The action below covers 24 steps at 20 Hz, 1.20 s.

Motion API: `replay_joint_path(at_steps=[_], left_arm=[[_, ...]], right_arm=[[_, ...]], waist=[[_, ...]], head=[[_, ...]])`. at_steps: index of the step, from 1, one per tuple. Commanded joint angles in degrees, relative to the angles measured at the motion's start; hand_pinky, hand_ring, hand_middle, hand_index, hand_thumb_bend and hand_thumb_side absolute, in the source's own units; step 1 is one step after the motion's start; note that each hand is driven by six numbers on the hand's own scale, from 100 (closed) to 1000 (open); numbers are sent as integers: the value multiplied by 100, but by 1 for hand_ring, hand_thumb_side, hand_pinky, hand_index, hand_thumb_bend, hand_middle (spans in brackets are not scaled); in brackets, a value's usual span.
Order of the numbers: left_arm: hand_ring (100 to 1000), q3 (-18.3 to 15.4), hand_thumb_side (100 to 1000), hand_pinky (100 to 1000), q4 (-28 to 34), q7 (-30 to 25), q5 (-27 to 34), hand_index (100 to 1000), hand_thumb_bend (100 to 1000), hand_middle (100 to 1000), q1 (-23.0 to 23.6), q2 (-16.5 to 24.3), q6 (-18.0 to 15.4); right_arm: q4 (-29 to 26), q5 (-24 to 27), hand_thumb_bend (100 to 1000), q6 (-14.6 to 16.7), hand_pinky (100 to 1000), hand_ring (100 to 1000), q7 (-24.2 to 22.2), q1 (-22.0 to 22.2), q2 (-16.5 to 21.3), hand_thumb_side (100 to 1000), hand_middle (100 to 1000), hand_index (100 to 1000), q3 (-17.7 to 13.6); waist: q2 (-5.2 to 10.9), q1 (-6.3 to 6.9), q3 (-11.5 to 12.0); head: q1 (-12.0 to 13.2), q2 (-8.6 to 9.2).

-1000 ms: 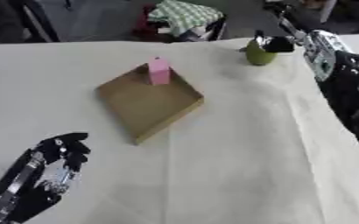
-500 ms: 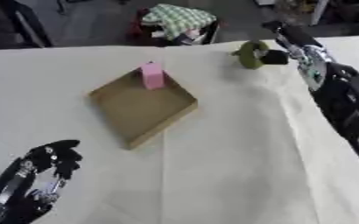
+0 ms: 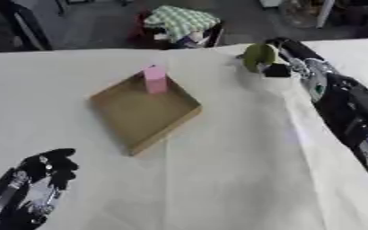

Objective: Pick up objects on the table and place them in the box.

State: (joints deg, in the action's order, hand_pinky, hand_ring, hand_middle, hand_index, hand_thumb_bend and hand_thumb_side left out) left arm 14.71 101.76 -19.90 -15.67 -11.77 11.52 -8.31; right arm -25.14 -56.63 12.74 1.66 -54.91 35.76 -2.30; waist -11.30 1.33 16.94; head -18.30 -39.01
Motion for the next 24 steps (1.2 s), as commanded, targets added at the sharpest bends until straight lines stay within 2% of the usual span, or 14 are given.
replay_joint_path(at_steps=[1,2,3,5,6,7,10,13,17,24], left_arm=[[608,-12,736,632,83,-12,14,858,100,611,-85,92,-12],[608,-13,736,632,84,-12,15,858,100,611,-86,92,-12],[608,-14,736,632,84,-11,15,858,100,611,-86,91,-11],[608,-13,736,632,82,-13,15,858,100,611,-86,90,-10],[608,-12,737,632,82,-14,15,858,100,611,-86,90,-11],[608,-11,737,632,83,-15,15,858,100,611,-87,89,-12],[608,-12,738,633,82,-13,15,858,100,611,-87,88,-10],[608,-12,740,633,81,-11,16,858,100,611,-84,87,-10],[608,-13,740,633,78,-8,14,858,100,611,-79,86,-8],[608,-11,741,633,83,-10,7,858,100,611,-73,78,-11]], right_arm=[[18,-101,100,29,865,890,-49,-84,111,578,850,941,-15],[22,-123,100,41,864,884,-65,-83,102,560,835,933,-12],[16,-144,100,59,858,869,-72,-84,91,503,789,906,-10],[-37,-195,100,108,842,834,-53,-86,72,323,694,833,-2],[-81,-227,100,129,824,801,-13,-86,65,186,616,752,0],[-130,-258,100,140,810,778,52,-85,56,119,571,696,-3],[-345,-321,100,201,766,695,367,-89,19,100,432,468,-2],[-634,-336,100,339,729,624,673,-95,-24,100,341,338,20],[-1110,-300,100,612,731,618,773,-143,-98,100,329,331,137],[-1974,-121,100,1069,750,630,319,-249,-287,100,337,331,464]], waist=[[75,0,12],[74,1,14],[75,1,15],[77,1,16],[78,1,17],[79,0,18],[78,3,19],[79,5,16],[83,4,11],[87,-4,17]], head=[[-32,92],[-40,93],[-50,92],[-55,92],[-55,90],[-57,90],[-58,88],[-57,80],[-58,83],[-67,82]])
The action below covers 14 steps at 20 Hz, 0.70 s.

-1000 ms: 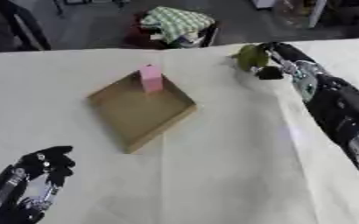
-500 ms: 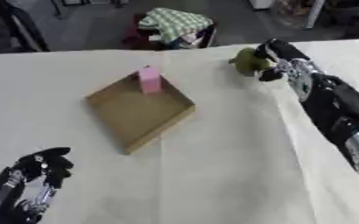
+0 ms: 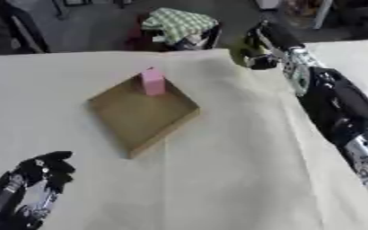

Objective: Pick up objects on the table and place them in the box.

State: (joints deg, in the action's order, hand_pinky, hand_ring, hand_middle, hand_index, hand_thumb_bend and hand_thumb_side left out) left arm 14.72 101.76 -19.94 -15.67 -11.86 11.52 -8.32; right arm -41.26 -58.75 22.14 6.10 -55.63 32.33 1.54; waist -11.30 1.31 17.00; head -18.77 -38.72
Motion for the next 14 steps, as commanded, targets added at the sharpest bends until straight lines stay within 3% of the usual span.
replay_joint_path(at_steps=[1,6,14], left_arm=[[608,-7,741,633,82,-12,7,857,100,611,-65,75,-13],[608,9,741,634,83,-30,10,857,100,611,-67,65,-19],[608,24,741,634,85,-51,14,857,100,611,-80,51,-26]], right_arm=[[-461,105,100,198,752,633,-194,-198,2,100,338,331,147],[-887,163,100,571,769,646,-602,-268,-300,100,350,333,491],[-1090,270,100,991,782,669,-1285,-260,-743,100,378,349,813]], waist=[[88,-2,19],[86,-6,52],[80,-1,77]], head=[[-24,53],[-54,40],[-74,17]])
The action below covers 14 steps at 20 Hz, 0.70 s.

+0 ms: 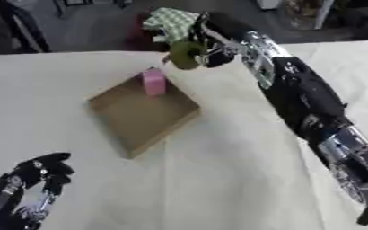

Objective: Pick up objects on the table and place them in the box.

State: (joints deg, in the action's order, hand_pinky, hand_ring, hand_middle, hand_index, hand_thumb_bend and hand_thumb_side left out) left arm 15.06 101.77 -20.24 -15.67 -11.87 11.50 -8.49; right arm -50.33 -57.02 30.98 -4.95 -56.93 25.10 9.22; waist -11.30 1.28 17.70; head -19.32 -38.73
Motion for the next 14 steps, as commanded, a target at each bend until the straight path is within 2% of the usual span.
replay_joint_path(at_steps=[1,3,4,5,7,10,12,13,14], left_arm=[[608,-11,741,634,84,-20,13,857,100,611,-79,54,-7],[608,-9,741,634,82,-23,13,857,100,611,-77,56,-8],[609,-8,741,634,81,-24,13,857,100,611,-76,58,-9],[609,-8,742,635,81,-25,12,857,100,612,-75,59,-9],[609,-8,742,635,80,-27,11,857,100,612,-75,60,-10],[609,-16,744,635,77,-21,10,857,100,612,-71,63,-9],[609,-20,744,635,76,-17,10,857,100,612,-66,68,-8],[610,-21,745,635,75,-15,10,857,100,613,-62,71,-7],[610,-21,745,635,74,-15,9,857,100,613,-58,73,-7]], right_arm=[[-185,133,100,153,787,680,-262,-112,-71,100,392,363,79],[-218,146,100,238,791,693,-420,-75,-151,100,409,384,154],[-231,155,100,276,793,704,-501,-60,-181,100,439,425,184],[-239,163,100,312,810,740,-588,-47,-204,113,508,505,211],[-258,160,100,433,821,757,-846,-19,-250,121,559,576,288],[-375,206,100,537,840,785,-1102,12,-256,131,662,824,335],[-462,251,100,543,846,794,-1187,29,-238,131,693,884,346],[-513,283,100,532,849,798,-1196,28,-223,245,715,921,339],[-574,315,100,509,849,800,-1181,22,-201,298,726,934,331]], waist=[[80,3,4],[79,5,-5],[79,5,-9],[79,6,-13],[78,7,-22],[74,9,-44],[72,6,-60],[71,5,-69],[70,4,-77]], head=[[-17,15],[-13,12],[-12,11],[-12,11],[-13,13],[6,4],[13,7],[18,11],[25,11]])
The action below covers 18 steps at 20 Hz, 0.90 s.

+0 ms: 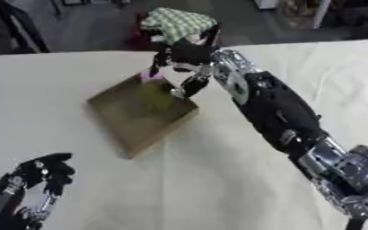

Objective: Pick up objects on the table and place them in the box.

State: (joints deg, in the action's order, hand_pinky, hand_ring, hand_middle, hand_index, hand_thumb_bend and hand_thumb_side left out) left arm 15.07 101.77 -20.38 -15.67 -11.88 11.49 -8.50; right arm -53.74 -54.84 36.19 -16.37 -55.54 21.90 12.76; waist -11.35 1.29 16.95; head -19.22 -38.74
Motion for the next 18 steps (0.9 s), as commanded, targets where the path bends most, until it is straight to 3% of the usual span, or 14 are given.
replay_joint_path(at_steps=[1,2,4,8,9,14,18], left_arm=[[610,-22,745,635,73,-1,9,857,100,613,-55,76,-7],[610,-24,745,635,74,1,10,857,100,613,-53,78,-7],[610,-32,745,635,74,8,8,857,100,613,-49,82,-5],[610,-58,747,635,74,35,4,857,100,614,-32,94,3],[610,-69,747,635,71,45,0,857,100,614,-25,95,6],[610,-142,747,635,65,119,-35,857,100,614,4,108,22],[612,-245,745,635,66,227,-81,856,100,614,45,149,47]], right_arm=[[-301,131,100,-38,849,802,-12,-127,143,341,733,940,-30],[-370,175,100,-62,853,809,9,-136,170,370,749,948,-29],[-538,276,100,-95,854,809,37,-155,232,339,754,948,-25],[-1012,635,100,-235,839,796,140,-178,426,120,748,939,-78],[-1176,806,100,-294,835,792,184,-169,498,100,744,937,-106],[-2071,1899,100,-736,802,755,308,155,878,100,707,927,-318],[-3160,3055,100,-1159,773,727,380,790,1242,181,684,919,-527]], waist=[[74,3,-8],[74,3,-15],[73,3,-29],[74,-2,-102],[76,-7,-135],[86,-22,-345],[93,-41,-552]], head=[[22,10],[28,7],[36,6],[101,6],[129,4],[328,-4],[576,-43]])
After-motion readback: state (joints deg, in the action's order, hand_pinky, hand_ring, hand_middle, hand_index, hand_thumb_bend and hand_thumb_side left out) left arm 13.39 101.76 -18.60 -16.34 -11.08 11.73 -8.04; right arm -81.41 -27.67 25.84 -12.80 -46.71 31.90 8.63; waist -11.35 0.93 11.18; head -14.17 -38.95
